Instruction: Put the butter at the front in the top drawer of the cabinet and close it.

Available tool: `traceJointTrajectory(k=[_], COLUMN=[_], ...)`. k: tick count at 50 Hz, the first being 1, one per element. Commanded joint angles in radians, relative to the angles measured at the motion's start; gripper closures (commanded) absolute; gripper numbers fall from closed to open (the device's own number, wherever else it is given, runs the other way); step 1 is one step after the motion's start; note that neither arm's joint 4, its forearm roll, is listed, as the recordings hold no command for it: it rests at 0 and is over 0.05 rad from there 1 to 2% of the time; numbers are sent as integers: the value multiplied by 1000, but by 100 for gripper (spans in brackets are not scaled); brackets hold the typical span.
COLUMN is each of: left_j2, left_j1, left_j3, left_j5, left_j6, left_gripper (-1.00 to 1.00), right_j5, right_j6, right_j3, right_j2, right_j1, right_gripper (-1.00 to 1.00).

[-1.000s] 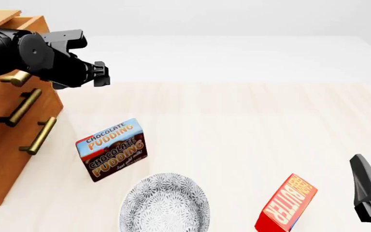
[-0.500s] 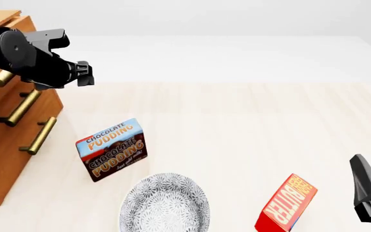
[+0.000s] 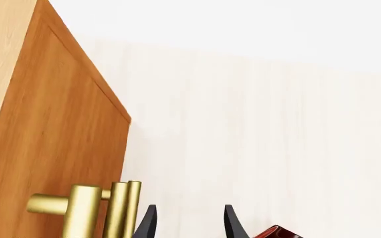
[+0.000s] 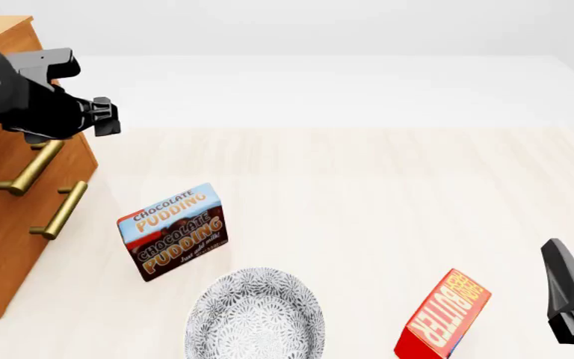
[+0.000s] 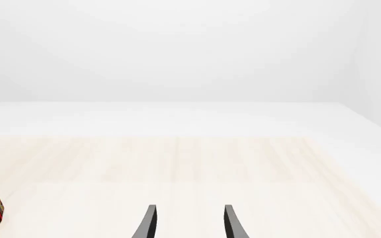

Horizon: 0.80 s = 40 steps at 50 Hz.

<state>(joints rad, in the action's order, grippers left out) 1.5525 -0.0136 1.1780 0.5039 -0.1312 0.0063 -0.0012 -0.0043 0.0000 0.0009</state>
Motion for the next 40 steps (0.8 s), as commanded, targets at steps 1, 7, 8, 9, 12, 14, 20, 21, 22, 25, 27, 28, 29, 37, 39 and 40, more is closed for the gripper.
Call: traceJointTrajectory(k=[1,7,8,9,12,14,20,21,22,25,27,28,29,37,39,40], left_j2=[-37,-31,-31,-24,-10,-20,-24,-29,-24,-38,-36,-39,-44,-129,-147,-170], left_j1=[-84,-20,-20,6,50,73,138,145,151,176,187,193,195,213,215,224], left_j3=[-35,-27,-27,-26,-20,-13,9,15,21,31,37,35,32,5,-5,-23], left_j5=[-41,-46,-46,-39,-29,-25,-3,2,11,25,30,29,30,57,63,64], left_j6=[-15,-28,-28,-24,-32,-30,-26,-26,-17,-24,-22,-24,-25,-11,-4,1], left_gripper=[-100,-100,-100,-100,-100,-100,-100,-100,-100,-100,-100,-100,-100,-100,-100,-100], right_j5=[-3,-3,-3,-3,-3,-3,-3,-3,-3,-3,-3,-3,-3,-3,-3,-3], right_j6=[0,0,0,0,0,0,0,0,0,1,0,0,0,0,0,0], right_j3=[2,2,2,2,2,2,2,2,2,2,2,2,2,2,2,2], right_j2=[0,0,0,0,0,0,0,0,0,0,0,0,0,0,0,0], right_j1=[0,0,0,0,0,0,0,0,0,0,0,0,0,0,0,0], right_gripper=[-100,-100,-100,-100,-100,-100,-100,-100,-100,-100,-100,-100,-100,-100,-100,-100])
